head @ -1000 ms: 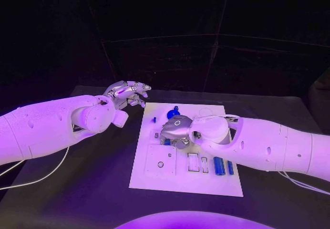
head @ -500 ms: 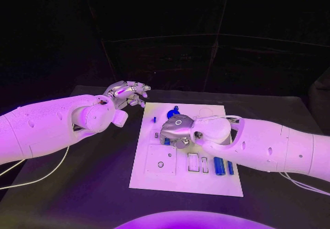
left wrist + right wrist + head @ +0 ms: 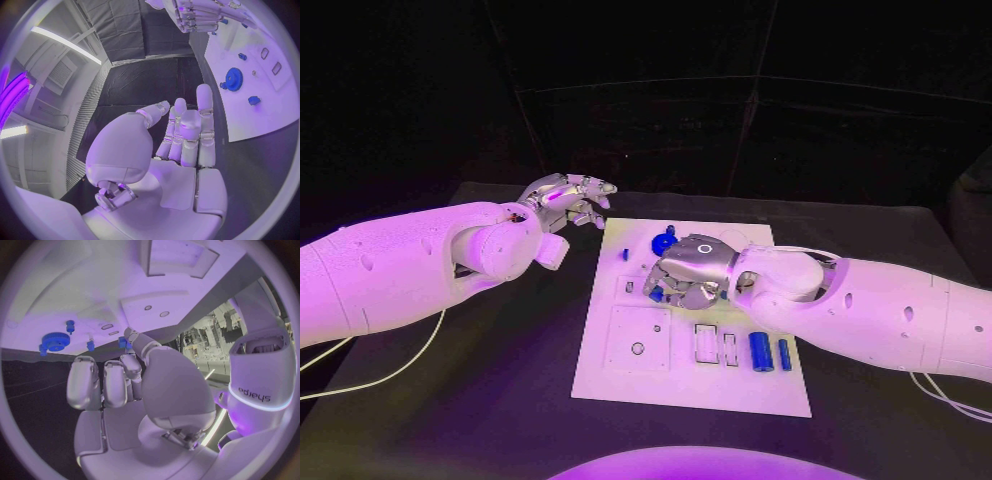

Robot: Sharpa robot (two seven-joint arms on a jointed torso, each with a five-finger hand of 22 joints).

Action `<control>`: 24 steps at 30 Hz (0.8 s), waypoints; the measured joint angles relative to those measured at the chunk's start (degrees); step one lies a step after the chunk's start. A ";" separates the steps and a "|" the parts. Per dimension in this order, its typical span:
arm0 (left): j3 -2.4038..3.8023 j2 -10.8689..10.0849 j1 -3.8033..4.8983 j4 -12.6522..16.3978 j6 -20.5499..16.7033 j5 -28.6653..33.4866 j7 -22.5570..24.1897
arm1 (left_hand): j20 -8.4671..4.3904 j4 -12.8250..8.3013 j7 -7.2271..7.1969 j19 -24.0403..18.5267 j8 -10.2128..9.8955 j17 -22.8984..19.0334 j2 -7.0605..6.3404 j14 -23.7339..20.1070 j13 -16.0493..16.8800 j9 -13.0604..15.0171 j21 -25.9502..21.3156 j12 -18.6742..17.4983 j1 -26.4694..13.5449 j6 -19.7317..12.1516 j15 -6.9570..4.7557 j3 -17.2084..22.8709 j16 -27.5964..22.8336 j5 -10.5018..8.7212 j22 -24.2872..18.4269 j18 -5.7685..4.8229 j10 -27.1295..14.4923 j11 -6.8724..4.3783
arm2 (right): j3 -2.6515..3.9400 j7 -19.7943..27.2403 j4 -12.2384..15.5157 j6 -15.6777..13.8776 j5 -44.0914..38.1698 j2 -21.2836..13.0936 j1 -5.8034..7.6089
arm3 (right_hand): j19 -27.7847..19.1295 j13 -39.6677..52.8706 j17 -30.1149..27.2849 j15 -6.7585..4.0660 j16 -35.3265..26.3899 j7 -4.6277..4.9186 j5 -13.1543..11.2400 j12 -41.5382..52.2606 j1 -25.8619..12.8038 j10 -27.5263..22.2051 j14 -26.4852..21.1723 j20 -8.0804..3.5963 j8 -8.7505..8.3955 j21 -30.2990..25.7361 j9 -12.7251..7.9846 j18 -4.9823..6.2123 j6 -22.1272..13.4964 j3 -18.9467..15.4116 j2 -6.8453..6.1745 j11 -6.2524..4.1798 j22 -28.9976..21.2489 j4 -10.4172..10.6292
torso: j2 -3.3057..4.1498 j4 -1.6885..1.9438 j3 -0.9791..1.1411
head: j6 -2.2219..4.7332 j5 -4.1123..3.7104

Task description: Assemble the parts on the task board

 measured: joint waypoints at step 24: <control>-3.63 4.51 -4.27 -0.06 3.38 3.21 5.63 | 0.97 11.09 0.12 2.78 -10.07 12.35 2.27 4.92 0.48 -10.24 2.75 9.64 -13.20 5.29 0.49 -14.78 12.99 0.00 2.68 -0.02 0.05 0.16 | 2.44 4.92 6.42 -7.20 54.51 -10.37 0.13 | 0.19 0.94 -0.01 0.41 0.78 0.32 1.93 0.71 -0.98 0.34 0.01 0.19 -1.11 0.23 -0.36 -0.01 -0.32 -2.02 0.20 0.33 0.43 1.36 | 0.00 -0.10 0.08 | 4.48 -0.62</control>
